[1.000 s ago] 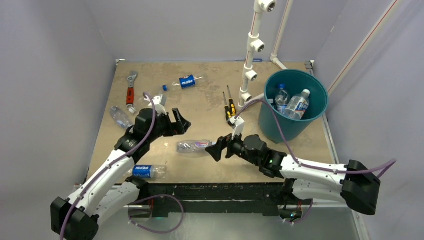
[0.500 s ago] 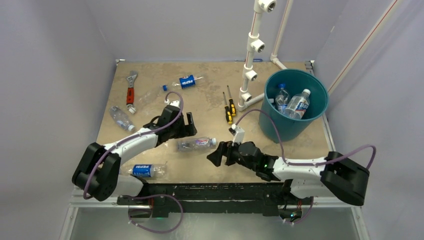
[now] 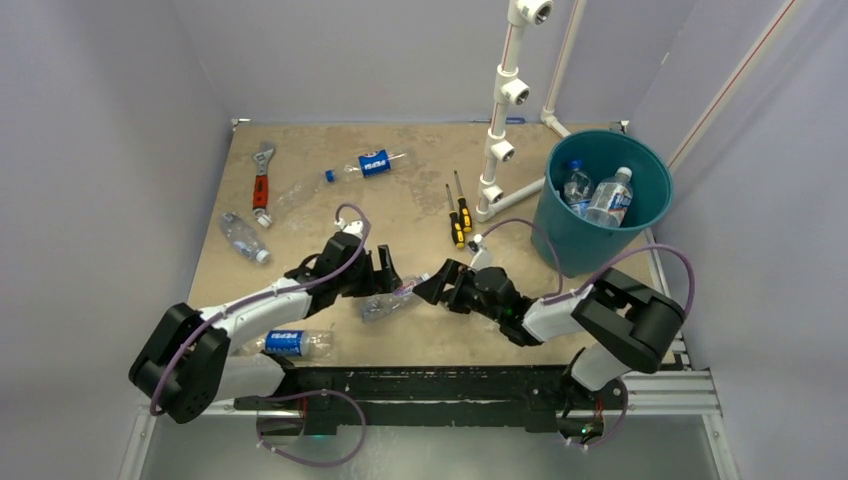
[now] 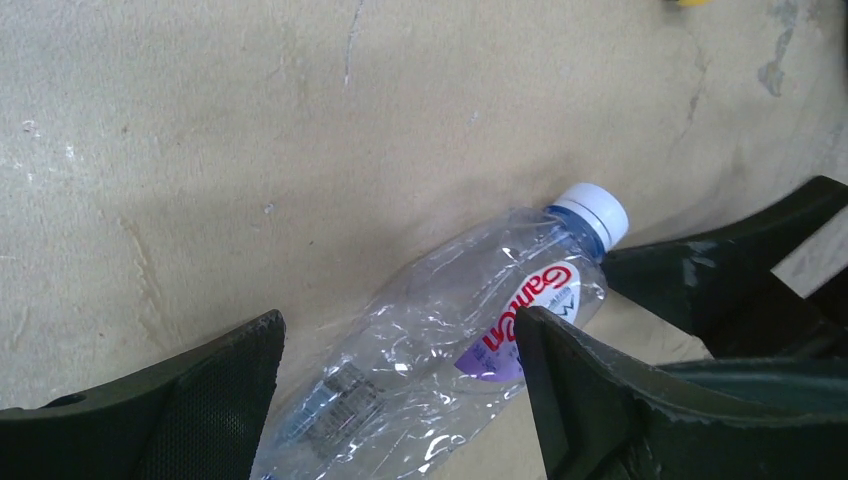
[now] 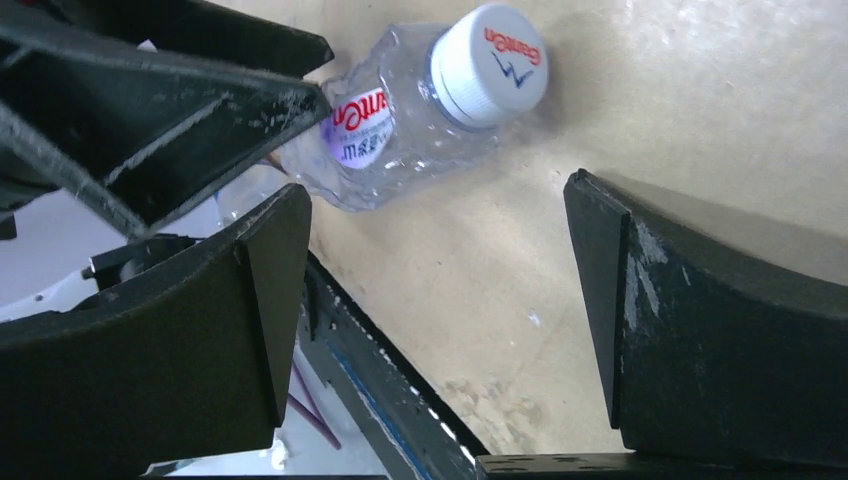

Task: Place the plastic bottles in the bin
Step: Pick up the plastic bottle at the center of the board.

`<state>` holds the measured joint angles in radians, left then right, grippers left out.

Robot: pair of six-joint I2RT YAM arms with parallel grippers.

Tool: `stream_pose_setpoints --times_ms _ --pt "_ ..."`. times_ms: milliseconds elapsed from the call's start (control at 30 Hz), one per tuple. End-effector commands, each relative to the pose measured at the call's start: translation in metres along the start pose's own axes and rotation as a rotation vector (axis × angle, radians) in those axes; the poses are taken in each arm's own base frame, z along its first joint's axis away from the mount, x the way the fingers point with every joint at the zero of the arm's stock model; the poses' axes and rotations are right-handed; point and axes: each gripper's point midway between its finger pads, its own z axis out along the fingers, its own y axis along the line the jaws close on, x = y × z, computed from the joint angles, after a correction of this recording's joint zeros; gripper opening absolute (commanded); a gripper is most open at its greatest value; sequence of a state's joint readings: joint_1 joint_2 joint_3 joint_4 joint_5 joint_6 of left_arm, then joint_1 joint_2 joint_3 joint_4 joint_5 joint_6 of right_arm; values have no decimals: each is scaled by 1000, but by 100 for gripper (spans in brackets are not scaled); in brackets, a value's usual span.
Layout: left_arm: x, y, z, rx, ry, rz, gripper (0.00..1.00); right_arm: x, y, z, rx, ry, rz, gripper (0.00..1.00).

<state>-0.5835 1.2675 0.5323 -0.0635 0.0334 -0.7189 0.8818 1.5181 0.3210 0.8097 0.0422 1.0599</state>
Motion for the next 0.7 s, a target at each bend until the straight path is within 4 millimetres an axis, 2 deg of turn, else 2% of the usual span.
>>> stream_pose_setpoints --times_ms 0,200,367,500,667 --pt "-10 -19 -13 83 -49 -11 85 -14 42 18 -126 -24 58 93" --pt "-2 -22 -25 112 -48 -19 85 -20 53 36 -134 -29 47 90" --pt "10 -21 -32 124 -27 -9 85 -20 53 46 -127 -25 36 89" --pt "16 -13 -35 97 -24 5 86 -25 53 42 -103 -44 5 89" --pt "21 -12 -30 60 -9 50 88 -34 62 23 -98 -83 -27 91"
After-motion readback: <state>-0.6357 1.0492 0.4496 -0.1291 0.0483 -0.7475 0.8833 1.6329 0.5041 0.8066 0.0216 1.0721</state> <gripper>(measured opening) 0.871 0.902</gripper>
